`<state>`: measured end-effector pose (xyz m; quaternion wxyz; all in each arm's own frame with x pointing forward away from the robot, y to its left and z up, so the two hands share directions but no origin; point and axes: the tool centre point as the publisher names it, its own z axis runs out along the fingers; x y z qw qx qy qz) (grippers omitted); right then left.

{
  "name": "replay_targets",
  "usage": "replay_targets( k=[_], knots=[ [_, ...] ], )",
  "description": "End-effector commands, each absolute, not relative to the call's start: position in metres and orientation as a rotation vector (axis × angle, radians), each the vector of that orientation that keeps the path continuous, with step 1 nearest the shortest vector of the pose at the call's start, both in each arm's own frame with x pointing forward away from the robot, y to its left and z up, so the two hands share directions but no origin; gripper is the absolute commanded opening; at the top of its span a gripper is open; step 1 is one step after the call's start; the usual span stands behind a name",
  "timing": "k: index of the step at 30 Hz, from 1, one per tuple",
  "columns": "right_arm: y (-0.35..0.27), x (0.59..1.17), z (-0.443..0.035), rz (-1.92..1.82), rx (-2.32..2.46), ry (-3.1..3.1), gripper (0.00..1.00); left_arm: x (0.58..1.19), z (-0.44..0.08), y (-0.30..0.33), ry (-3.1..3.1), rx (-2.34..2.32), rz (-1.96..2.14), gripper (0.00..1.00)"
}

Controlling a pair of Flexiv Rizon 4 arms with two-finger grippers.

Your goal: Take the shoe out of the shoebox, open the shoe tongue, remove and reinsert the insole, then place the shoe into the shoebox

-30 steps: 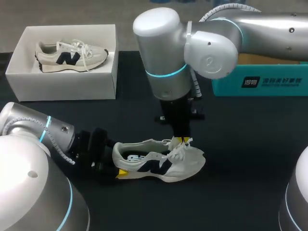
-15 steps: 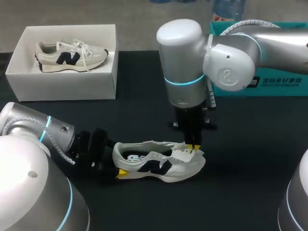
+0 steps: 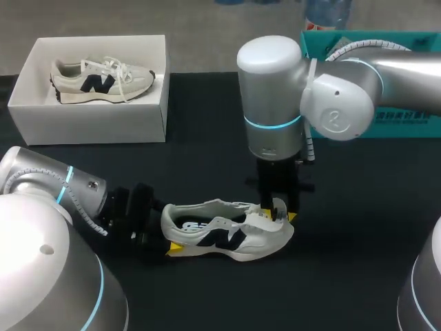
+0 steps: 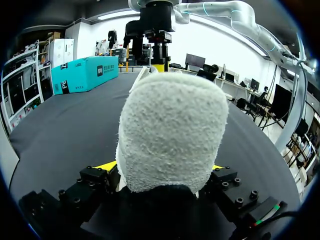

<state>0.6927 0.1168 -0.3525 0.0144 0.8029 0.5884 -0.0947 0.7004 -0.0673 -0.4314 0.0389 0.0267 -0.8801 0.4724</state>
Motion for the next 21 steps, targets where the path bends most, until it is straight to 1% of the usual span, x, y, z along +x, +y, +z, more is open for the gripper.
replay_targets(
  k=[1,2,3,5,7,8,10,13,17,21],
  knots=[
    [0.119,0.689,-0.354,-0.281,2.504,1.824,0.49,0.701,-0.439,-0.068,-2.703,0.081,1.44,0.0],
    [0.12,0.688,-0.354,-0.28,2.505,1.825,0.5,0.701,-0.439,-0.068,-2.703,0.081,1.44,0.0],
    [0.122,0.687,-0.355,-0.281,2.505,1.826,0.59,0.701,-0.439,-0.068,-2.703,0.081,1.44,0.0],
    [0.124,0.686,-0.355,-0.281,2.507,1.829,0.65,0.701,-0.439,-0.068,-2.703,0.081,1.44,0.0],
    [0.127,0.685,-0.356,-0.281,2.507,1.831,0.79,0.701,-0.439,-0.068,-2.703,0.081,1.44,0.0],
    [0.127,0.684,-0.356,-0.281,2.508,1.831,0.9,0.701,-0.439,-0.068,-2.703,0.081,1.44,0.0],
    [0.128,0.683,-0.356,-0.28,2.513,1.827,0.93,0.701,-0.439,-0.068,-2.703,0.081,1.44,0.0],
    [0.128,0.68,-0.359,-0.283,2.525,1.819,1.0,0.701,-0.439,-0.068,-2.703,0.081,1.44,0.0],
    [0.128,0.678,-0.361,-0.29,2.535,1.816,1.0,0.701,-0.439,-0.068,-2.703,0.081,1.44,0.0],
    [0.129,0.675,-0.347,-0.276,2.519,1.804,1.0,0.701,-0.439,-0.068,-2.703,0.081,1.44,0.0]
  ],
)
